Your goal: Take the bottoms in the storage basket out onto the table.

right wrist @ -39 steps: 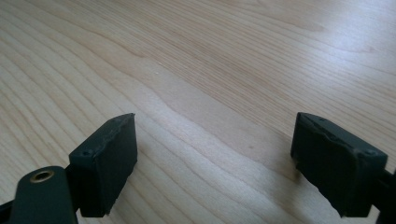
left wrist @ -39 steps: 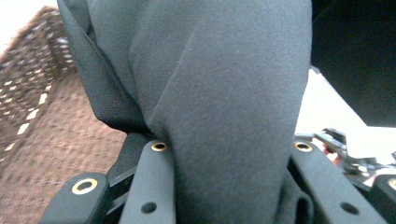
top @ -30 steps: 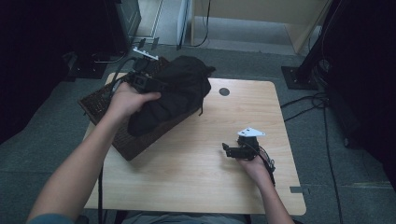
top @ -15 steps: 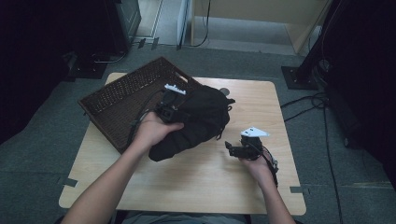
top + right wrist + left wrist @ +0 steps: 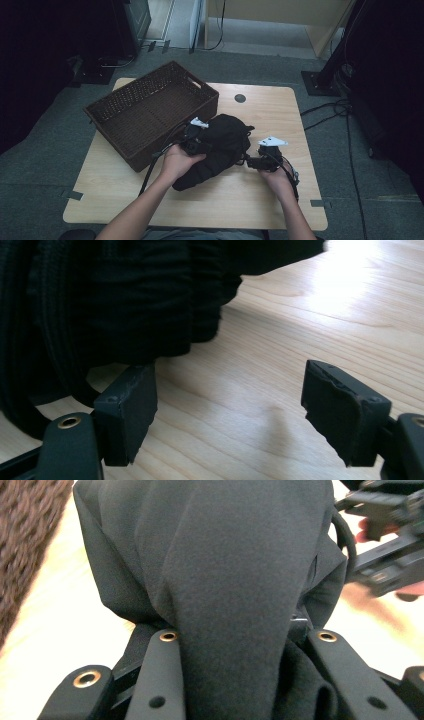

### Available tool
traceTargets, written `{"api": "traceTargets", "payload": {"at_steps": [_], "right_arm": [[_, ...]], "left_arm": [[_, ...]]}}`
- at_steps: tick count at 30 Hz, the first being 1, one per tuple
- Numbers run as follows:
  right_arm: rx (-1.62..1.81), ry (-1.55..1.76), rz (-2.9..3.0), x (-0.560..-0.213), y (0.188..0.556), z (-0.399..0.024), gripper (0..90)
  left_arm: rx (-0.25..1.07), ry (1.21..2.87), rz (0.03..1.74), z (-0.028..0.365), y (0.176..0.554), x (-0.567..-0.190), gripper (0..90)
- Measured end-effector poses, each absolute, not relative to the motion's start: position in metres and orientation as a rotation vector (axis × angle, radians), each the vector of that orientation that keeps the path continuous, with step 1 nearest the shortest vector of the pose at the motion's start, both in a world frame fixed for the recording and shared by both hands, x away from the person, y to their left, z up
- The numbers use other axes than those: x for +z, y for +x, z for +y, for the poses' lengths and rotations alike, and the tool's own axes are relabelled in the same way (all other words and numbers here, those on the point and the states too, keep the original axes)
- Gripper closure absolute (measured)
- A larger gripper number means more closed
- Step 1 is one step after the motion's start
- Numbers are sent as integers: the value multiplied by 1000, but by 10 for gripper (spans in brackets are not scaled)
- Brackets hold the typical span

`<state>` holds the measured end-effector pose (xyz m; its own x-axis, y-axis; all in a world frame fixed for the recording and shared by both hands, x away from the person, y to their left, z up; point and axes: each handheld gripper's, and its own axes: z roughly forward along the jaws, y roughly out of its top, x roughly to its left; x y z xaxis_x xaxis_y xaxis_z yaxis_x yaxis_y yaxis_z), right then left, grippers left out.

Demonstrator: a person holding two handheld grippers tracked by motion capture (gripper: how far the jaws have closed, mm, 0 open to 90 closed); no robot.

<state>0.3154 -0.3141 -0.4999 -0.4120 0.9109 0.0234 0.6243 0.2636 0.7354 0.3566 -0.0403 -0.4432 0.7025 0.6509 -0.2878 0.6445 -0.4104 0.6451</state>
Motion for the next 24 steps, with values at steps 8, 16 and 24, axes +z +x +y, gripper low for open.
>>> {"api": "traceTargets", "payload": {"at_steps": [8,16,24], "right_arm": [[1078,1422,2084,-492,309,-318,339],[1118,1385,2089,-479,301,-312,470],[1196,1375,2105,-463,294,-290,529]], "left_arm": [[-17,2136,1013,-42,356,-477,647],[-12,2138,985,-51,349,-491,610],[-6,2170,941,-51,347,-494,443]]}}
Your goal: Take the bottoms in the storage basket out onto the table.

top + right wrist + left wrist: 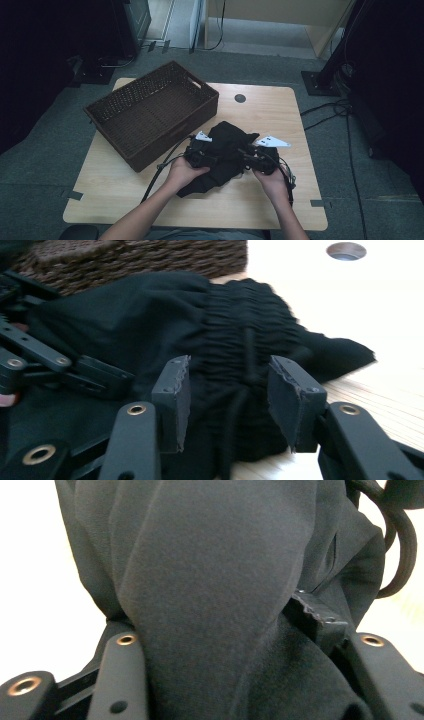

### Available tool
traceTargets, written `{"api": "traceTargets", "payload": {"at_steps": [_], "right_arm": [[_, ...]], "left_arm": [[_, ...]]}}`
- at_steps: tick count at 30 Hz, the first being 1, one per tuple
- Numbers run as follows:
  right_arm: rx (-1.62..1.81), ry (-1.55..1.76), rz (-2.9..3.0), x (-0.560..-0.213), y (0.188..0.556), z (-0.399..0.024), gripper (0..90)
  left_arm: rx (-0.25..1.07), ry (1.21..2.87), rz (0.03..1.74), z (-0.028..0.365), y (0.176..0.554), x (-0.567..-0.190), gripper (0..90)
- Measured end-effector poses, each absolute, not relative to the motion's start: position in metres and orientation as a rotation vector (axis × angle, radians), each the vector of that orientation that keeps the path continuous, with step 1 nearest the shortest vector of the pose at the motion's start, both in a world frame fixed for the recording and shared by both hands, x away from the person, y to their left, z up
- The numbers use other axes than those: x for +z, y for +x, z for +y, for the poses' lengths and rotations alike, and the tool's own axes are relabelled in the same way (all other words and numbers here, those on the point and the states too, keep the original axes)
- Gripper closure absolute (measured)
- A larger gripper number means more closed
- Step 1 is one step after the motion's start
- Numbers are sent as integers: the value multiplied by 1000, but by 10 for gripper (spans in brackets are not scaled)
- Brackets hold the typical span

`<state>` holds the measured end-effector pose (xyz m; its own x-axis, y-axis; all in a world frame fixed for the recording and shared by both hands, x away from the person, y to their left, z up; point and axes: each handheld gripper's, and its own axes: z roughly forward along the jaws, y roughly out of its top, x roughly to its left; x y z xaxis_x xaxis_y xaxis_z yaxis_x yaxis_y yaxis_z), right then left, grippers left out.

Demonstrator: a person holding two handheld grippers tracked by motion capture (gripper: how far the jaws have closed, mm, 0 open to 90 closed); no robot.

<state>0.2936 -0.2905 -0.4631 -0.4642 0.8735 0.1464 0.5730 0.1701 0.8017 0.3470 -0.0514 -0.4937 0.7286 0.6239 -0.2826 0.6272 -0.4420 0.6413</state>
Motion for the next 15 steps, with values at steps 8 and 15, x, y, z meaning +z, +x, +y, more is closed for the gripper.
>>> {"api": "traceTargets", "payload": {"at_steps": [8,15], "right_arm": [[1064,1363,2167,-486,304,-279,525],[1064,1339,2141,-492,302,-281,531]], "left_arm": [[48,2197,864,-54,345,-498,230],[60,2233,839,-52,345,-486,199]]}}
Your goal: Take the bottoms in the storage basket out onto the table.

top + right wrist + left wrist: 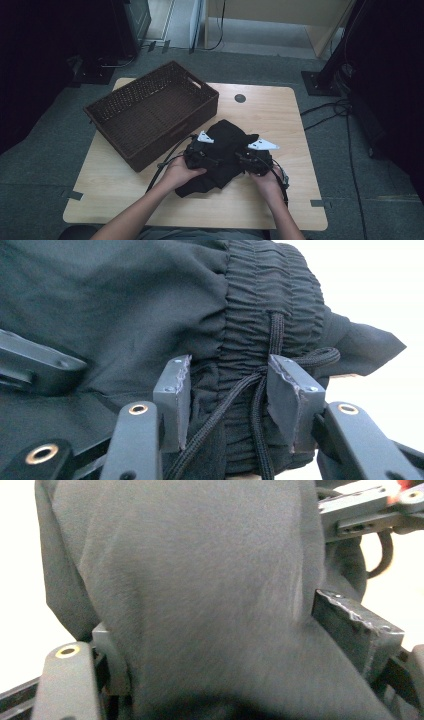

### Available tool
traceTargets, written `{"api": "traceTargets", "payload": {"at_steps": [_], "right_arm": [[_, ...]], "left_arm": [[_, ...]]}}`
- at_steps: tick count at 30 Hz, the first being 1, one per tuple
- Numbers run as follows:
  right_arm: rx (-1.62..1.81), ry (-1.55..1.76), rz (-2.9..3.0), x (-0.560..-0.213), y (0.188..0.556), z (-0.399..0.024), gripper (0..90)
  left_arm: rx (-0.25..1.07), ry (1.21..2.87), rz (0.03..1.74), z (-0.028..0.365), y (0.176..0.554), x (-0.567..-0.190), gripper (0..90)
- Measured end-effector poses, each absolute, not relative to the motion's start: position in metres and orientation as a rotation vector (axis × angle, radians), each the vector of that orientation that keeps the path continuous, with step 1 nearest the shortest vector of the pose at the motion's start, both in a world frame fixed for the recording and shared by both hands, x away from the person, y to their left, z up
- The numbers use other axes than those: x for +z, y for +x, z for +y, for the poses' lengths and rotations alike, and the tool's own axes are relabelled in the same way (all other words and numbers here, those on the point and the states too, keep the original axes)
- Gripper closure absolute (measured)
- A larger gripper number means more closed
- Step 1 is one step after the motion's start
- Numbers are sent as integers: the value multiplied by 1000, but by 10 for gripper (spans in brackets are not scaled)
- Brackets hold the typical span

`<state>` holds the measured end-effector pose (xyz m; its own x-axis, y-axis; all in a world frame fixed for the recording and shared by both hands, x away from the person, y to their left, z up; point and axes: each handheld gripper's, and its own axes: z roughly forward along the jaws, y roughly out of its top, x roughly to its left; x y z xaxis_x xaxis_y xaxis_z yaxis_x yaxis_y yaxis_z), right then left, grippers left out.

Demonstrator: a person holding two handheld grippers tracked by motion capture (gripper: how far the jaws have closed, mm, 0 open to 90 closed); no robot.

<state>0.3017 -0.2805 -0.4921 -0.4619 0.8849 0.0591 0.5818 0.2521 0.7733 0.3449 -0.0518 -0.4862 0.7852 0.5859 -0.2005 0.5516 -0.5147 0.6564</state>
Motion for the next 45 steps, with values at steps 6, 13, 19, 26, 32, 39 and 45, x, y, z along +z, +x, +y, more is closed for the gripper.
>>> {"api": "traceTargets", "payload": {"at_steps": [6,13,19,26,32,39,45], "right_arm": [[1084,1345,2141,-493,302,-283,523],[1094,1346,2143,-494,301,-284,515],[1107,1344,2152,-494,302,-286,496],[1103,1348,2154,-494,302,-286,491],[1097,1343,2161,-494,302,-286,489],[1095,1342,2159,-494,302,-285,487],[1088,1335,2163,-494,304,-284,484]], "left_arm": [[-23,2261,813,-36,344,-472,223],[-20,2216,808,-18,342,-450,288],[11,2206,801,-11,342,-434,316],[29,2176,813,10,348,-412,364],[68,2156,825,28,350,-400,387],[107,2155,847,48,355,-387,399],[147,2178,853,61,360,-382,417]]}}
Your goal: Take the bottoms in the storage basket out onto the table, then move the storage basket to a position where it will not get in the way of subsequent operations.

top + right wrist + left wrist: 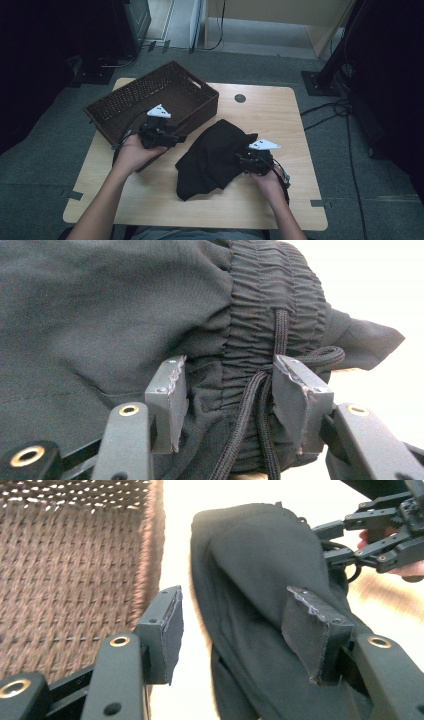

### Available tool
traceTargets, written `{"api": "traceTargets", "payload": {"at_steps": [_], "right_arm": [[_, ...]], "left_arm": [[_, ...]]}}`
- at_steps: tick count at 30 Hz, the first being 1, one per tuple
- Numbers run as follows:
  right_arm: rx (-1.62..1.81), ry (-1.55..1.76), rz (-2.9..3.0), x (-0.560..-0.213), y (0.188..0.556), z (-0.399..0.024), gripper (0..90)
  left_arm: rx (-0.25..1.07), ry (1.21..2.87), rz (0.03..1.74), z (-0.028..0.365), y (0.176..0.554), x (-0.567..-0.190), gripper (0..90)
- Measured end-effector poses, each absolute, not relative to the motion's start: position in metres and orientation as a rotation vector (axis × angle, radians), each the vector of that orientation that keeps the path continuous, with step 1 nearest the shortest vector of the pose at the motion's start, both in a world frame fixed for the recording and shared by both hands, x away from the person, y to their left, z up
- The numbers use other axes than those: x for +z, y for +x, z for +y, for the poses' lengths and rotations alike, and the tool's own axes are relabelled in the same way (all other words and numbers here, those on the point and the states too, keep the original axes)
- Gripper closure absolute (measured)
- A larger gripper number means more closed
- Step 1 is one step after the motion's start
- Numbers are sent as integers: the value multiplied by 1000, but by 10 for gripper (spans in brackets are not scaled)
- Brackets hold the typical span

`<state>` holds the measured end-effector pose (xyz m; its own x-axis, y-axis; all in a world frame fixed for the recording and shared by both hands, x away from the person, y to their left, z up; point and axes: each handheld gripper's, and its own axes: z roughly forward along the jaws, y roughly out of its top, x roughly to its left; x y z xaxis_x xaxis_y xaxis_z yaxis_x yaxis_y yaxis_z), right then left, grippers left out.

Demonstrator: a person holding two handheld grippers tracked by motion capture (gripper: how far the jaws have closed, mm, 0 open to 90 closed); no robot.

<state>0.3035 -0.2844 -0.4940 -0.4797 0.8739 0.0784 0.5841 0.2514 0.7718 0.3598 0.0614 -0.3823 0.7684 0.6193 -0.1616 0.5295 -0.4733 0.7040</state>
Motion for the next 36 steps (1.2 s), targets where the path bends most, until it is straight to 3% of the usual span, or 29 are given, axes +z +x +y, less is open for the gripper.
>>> {"api": "traceTargets", "payload": {"at_steps": [13,30,33,36], "right_arm": [[1083,1334,2163,-494,306,-283,479],[1083,1325,2158,-495,306,-282,477],[1082,1324,2158,-495,305,-282,476],[1081,1322,2156,-495,305,-282,476]], "left_arm": [[126,2164,923,96,385,-388,487],[80,2254,952,87,394,-402,522],[89,2276,969,85,395,-403,554],[83,2290,987,84,396,-405,647]]}}
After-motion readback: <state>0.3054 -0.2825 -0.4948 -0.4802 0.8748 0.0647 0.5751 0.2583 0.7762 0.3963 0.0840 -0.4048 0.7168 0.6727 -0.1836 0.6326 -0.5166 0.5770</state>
